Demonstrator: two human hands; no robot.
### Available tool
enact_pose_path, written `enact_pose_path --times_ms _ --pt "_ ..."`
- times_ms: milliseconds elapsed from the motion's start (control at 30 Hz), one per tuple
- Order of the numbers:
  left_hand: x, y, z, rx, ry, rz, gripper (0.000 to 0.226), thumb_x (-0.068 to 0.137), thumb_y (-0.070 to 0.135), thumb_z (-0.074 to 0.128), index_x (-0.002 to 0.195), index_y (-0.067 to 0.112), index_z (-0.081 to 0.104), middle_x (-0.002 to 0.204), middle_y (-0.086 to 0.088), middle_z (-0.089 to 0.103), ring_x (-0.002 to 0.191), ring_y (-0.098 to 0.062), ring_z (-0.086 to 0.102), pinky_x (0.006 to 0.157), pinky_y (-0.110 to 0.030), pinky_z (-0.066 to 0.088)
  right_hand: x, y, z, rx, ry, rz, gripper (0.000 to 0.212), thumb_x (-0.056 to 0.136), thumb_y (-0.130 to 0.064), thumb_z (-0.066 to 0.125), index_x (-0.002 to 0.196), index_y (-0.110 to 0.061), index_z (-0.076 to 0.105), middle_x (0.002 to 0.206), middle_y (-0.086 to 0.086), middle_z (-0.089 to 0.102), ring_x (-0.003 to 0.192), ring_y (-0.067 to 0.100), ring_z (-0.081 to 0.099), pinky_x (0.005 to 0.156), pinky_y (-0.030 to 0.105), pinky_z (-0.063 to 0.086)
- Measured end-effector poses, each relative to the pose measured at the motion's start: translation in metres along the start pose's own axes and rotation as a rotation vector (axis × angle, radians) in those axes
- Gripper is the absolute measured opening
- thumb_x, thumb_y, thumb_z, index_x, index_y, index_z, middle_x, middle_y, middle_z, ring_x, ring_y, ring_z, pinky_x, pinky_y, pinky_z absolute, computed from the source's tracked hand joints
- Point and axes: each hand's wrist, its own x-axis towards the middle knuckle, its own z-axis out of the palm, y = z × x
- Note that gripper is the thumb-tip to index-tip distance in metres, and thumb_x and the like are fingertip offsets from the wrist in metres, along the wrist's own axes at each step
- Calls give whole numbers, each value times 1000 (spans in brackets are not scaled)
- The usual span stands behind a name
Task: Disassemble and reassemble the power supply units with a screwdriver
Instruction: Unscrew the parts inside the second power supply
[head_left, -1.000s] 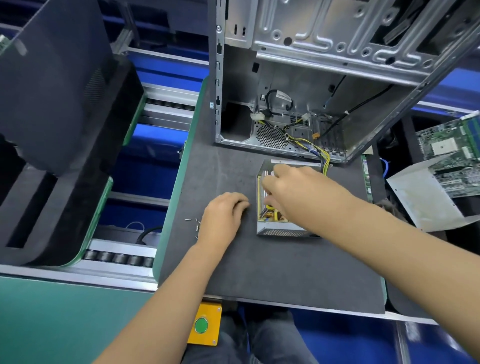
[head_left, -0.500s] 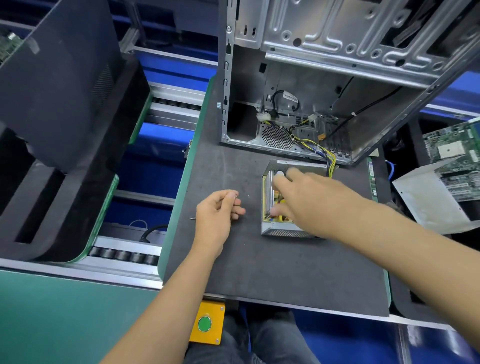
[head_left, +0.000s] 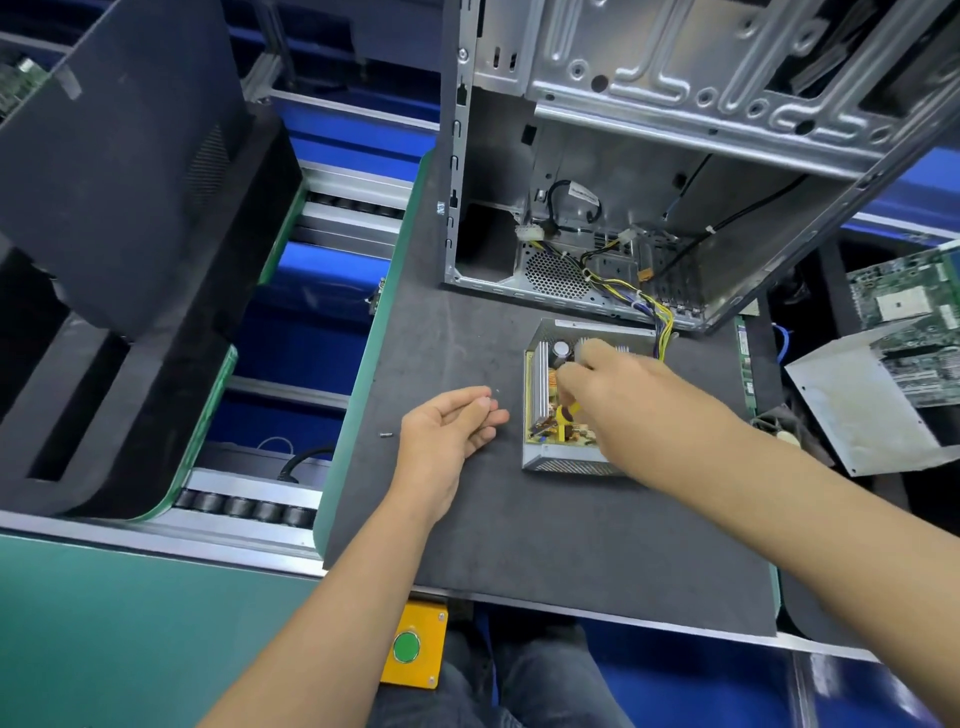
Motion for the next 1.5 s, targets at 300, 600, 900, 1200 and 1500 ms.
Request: enact_pose_path --times_ms 300,600,900,1200,1500 --pt "-1 1 1 0 11 -7 7 94 3 65 100 5 69 83 -6 76 81 -18 75 67 -20 56 8 -5 -6 -2 11 -24 23 92 -11 53 112 -14 42 102 4 33 76 24 48 63 32 34" --pt "0 2 2 -10 -16 -24 8 93 4 66 100 7 69 82 -4 75 80 -17 75 67 -20 57 -1 3 -4 175 -80 60 26 100 -32 52 119 -16 45 112 6 43 94 32 57 74 39 47" --pt "-1 0 3 -77 -35 -67 10 94 6 65 96 10 74 81 -4 74 74 -14 73 65 -21 56 -1 -7 2 -15 90 71 34 100 -53 38 104 -21 46 96 4 58 88 32 64 59 34 33" --pt "-1 0 -1 -140 -31 -125 6 93 8 66 97 7 70 86 -7 75 82 -19 75 66 -23 57 0 -6 1 -141 100 79 41 104 -51 31 110 -22 59 97 5 63 88 32 66 60 33 37" --pt "2 -5 -3 -126 -41 -104 10 93 7 66 94 11 76 85 -7 74 79 -18 74 66 -23 57 -1 -2 2 -165 94 120 42 101 -55 38 104 -17 54 99 4 63 88 32 66 59 32 35"
